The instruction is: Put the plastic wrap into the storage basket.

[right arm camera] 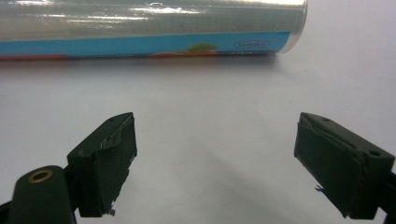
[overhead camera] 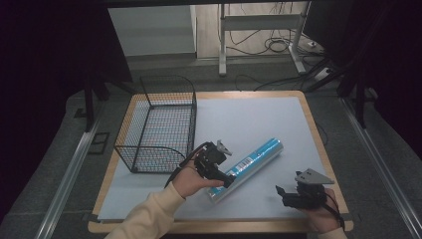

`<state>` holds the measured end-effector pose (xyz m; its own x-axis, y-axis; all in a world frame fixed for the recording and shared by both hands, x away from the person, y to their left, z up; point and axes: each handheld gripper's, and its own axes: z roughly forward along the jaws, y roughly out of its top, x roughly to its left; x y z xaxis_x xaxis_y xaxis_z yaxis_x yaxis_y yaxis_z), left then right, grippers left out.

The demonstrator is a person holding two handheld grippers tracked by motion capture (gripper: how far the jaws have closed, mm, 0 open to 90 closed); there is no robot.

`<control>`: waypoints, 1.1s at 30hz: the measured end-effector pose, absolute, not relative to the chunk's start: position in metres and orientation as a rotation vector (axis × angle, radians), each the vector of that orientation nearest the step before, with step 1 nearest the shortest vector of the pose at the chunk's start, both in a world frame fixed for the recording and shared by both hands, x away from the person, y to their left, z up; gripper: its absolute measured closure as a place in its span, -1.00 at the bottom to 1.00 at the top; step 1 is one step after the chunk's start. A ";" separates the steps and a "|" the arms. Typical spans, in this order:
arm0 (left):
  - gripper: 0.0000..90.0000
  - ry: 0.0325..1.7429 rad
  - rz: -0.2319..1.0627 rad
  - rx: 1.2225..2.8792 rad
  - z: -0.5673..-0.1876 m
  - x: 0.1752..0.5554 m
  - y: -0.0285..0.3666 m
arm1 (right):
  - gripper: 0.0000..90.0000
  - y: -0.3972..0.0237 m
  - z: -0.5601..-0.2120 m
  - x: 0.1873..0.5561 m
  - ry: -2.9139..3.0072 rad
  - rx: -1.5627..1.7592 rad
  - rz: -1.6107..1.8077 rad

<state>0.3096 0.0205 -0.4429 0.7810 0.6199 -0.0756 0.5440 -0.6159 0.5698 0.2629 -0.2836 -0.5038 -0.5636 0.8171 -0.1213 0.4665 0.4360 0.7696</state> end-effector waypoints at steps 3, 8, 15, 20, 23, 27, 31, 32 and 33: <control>-0.63 0.863 0.166 2.397 -0.444 0.312 0.015 | -0.70 -0.284 -0.503 0.263 2.213 1.080 0.964; -0.63 0.850 0.160 2.421 -0.445 0.317 0.006 | -0.70 -0.283 -0.504 0.263 2.216 1.080 0.962; -0.63 0.823 0.152 2.453 -0.446 0.322 -0.008 | -0.70 -0.283 -0.505 0.263 2.218 1.078 0.960; -0.65 0.795 0.147 2.471 -0.447 0.327 -0.018 | -0.70 -0.283 -0.505 0.263 2.221 1.074 0.958; -0.65 0.797 0.142 2.483 -0.448 0.332 -0.024 | -0.71 -0.283 -0.505 0.264 2.221 1.077 0.960; -0.64 0.800 0.144 2.503 -0.449 0.339 -0.031 | -0.71 -0.284 -0.505 0.264 2.217 1.080 0.958; -0.63 0.797 0.150 2.516 -0.451 0.344 -0.037 | -0.70 -0.285 -0.505 0.264 2.217 1.080 0.958; -0.63 0.797 0.150 2.518 -0.452 0.345 -0.039 | -0.70 -0.285 -0.505 0.264 2.218 1.081 0.958; -0.62 0.797 0.143 2.523 -0.453 0.346 -0.041 | -0.70 -0.285 -0.505 0.264 2.218 1.081 0.958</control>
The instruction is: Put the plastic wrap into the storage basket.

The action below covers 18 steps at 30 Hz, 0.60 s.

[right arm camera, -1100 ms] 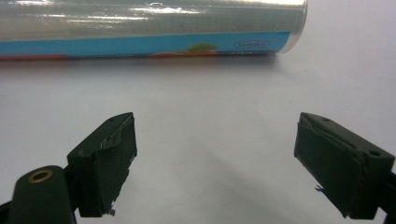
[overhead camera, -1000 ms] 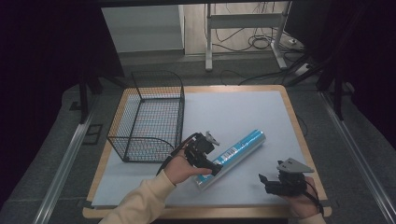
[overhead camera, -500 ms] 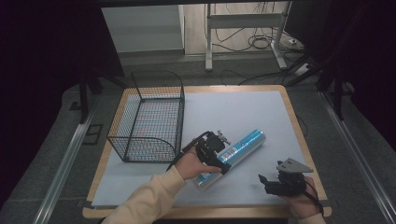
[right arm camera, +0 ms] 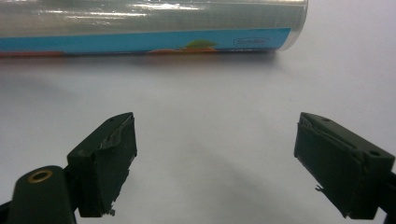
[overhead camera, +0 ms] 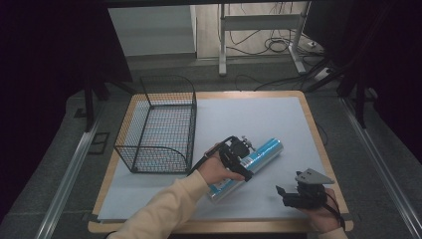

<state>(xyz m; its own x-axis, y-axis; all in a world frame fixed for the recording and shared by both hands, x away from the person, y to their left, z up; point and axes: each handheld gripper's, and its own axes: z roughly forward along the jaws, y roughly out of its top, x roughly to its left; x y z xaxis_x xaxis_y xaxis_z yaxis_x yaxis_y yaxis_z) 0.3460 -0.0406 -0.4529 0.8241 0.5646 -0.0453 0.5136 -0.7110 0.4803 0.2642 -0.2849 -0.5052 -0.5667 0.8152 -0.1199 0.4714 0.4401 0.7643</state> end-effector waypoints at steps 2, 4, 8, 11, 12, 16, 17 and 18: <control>-0.62 0.800 0.138 2.531 -0.455 0.349 -0.044 | -0.70 -0.285 -0.506 0.265 2.219 1.081 0.959; -0.62 0.805 0.133 2.542 -0.458 0.352 -0.047 | -0.70 -0.284 -0.506 0.264 2.220 1.077 0.957; -0.62 0.810 0.130 2.560 -0.460 0.358 -0.054 | -0.70 -0.284 -0.506 0.264 2.222 1.076 0.956; -0.62 0.807 0.130 2.577 -0.463 0.362 -0.061 | -0.70 -0.285 -0.506 0.265 2.221 1.077 0.958; -0.62 0.811 0.129 2.580 -0.464 0.363 -0.063 | -0.70 -0.285 -0.506 0.265 2.221 1.079 0.958; -0.62 0.827 0.113 2.597 -0.470 0.368 -0.069 | -0.71 -0.285 -0.506 0.265 2.220 1.081 0.959; -0.62 0.833 0.112 2.597 -0.471 0.369 -0.070 | -0.70 -0.285 -0.506 0.265 2.221 1.082 0.958; -0.62 0.833 0.111 2.604 -0.472 0.370 -0.071 | -0.70 -0.285 -0.506 0.265 2.221 1.083 0.956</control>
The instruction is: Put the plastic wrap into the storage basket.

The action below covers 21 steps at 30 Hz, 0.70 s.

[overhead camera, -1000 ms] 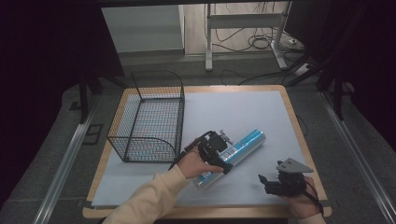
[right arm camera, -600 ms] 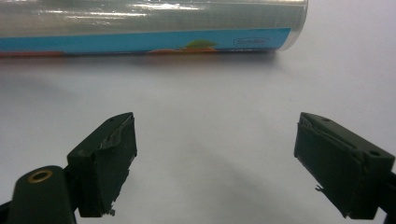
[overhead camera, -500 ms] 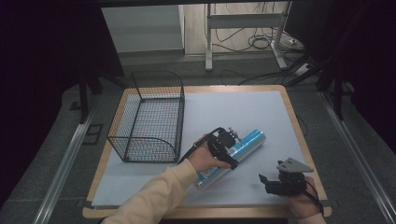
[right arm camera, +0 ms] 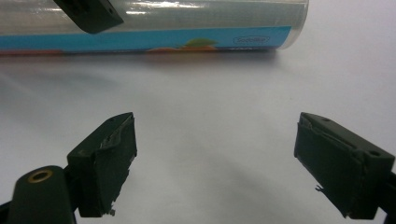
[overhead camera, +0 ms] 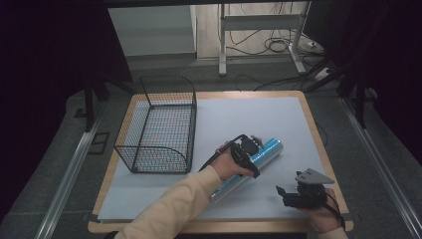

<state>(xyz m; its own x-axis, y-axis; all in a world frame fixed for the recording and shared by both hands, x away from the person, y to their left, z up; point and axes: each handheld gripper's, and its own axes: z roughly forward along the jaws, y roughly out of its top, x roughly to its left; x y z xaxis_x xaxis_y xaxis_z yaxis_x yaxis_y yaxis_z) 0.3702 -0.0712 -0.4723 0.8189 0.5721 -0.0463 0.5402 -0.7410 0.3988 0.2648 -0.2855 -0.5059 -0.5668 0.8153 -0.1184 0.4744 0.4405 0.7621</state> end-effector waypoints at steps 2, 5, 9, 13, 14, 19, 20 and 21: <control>-0.62 0.832 0.114 2.615 -0.474 0.371 -0.073 | -0.70 -0.285 -0.506 0.265 2.222 1.083 0.956; -0.61 0.834 0.106 2.633 -0.478 0.372 -0.076 | -0.71 -0.285 -0.506 0.265 2.222 1.080 0.958; -0.58 0.849 0.087 2.656 -0.484 0.375 -0.078 | -0.71 -0.286 -0.506 0.265 2.222 1.081 0.956; -0.49 0.858 0.093 2.668 -0.486 0.376 -0.079 | -0.70 -0.286 -0.506 0.265 2.223 1.080 0.955; -0.45 0.858 0.098 2.671 -0.487 0.376 -0.079 | -0.70 -0.286 -0.506 0.265 2.224 1.080 0.954; -0.34 0.870 0.057 2.670 -0.490 0.377 -0.080 | -0.71 -0.286 -0.505 0.265 2.212 1.085 0.954; -0.34 0.871 0.057 2.670 -0.489 0.377 -0.080 | -0.70 -0.287 -0.505 0.265 2.210 1.085 0.955; -0.33 0.872 0.055 2.670 -0.489 0.378 -0.080 | -0.70 -0.287 -0.505 0.265 2.209 1.085 0.954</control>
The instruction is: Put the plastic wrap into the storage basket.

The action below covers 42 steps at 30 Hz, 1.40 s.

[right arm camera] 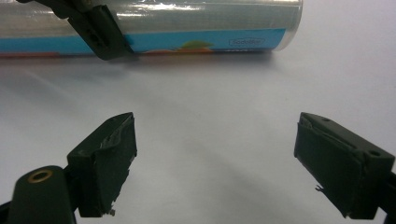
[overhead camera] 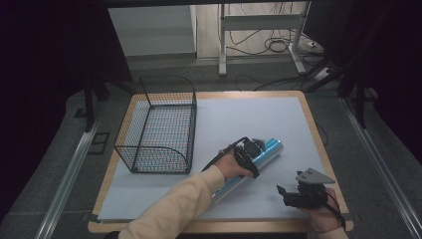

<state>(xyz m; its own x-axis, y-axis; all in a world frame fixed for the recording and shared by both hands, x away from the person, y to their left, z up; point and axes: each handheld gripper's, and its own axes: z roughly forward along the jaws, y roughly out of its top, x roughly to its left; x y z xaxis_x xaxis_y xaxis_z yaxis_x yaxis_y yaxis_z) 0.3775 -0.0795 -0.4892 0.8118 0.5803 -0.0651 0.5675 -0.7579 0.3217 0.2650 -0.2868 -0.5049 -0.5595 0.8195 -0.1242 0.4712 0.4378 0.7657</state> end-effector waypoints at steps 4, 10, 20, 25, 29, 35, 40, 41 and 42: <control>-0.32 0.884 0.024 2.670 -0.488 0.381 -0.078 | -0.71 -0.287 -0.505 0.265 2.210 1.083 0.954; -0.31 0.903 -0.045 2.671 -0.487 0.387 -0.076 | -0.71 -0.287 -0.504 0.265 2.207 1.081 0.953; -0.30 0.880 0.004 2.676 -0.461 0.389 -0.071 | -0.70 -0.290 -0.503 0.264 2.197 1.084 0.960; -0.30 0.873 0.010 2.678 -0.450 0.388 -0.066 | -0.70 -0.292 -0.503 0.264 2.192 1.091 0.964; -0.30 0.873 0.014 2.679 -0.451 0.387 -0.066 | -0.70 -0.291 -0.503 0.264 2.193 1.090 0.963; -0.30 0.865 0.015 2.690 -0.451 0.386 -0.067 | -0.70 -0.291 -0.504 0.265 2.195 1.091 0.962; -0.30 0.848 0.028 2.693 -0.440 0.388 -0.065 | -0.70 -0.291 -0.504 0.265 2.194 1.088 0.964; -0.30 0.844 0.033 2.688 -0.437 0.389 -0.064 | -0.70 -0.291 -0.503 0.264 2.195 1.090 0.964; -0.30 0.843 0.033 2.683 -0.434 0.389 -0.063 | -0.70 -0.291 -0.503 0.264 2.195 1.091 0.965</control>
<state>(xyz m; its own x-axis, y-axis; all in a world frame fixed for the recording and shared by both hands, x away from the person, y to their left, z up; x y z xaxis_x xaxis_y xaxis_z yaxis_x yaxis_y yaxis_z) 0.3890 -0.0634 -0.4339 0.8250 0.5602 -0.0748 0.5526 -0.7716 0.3151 0.2644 -0.2914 -0.5033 -0.5524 0.8247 -0.1210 0.4684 0.4272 0.7734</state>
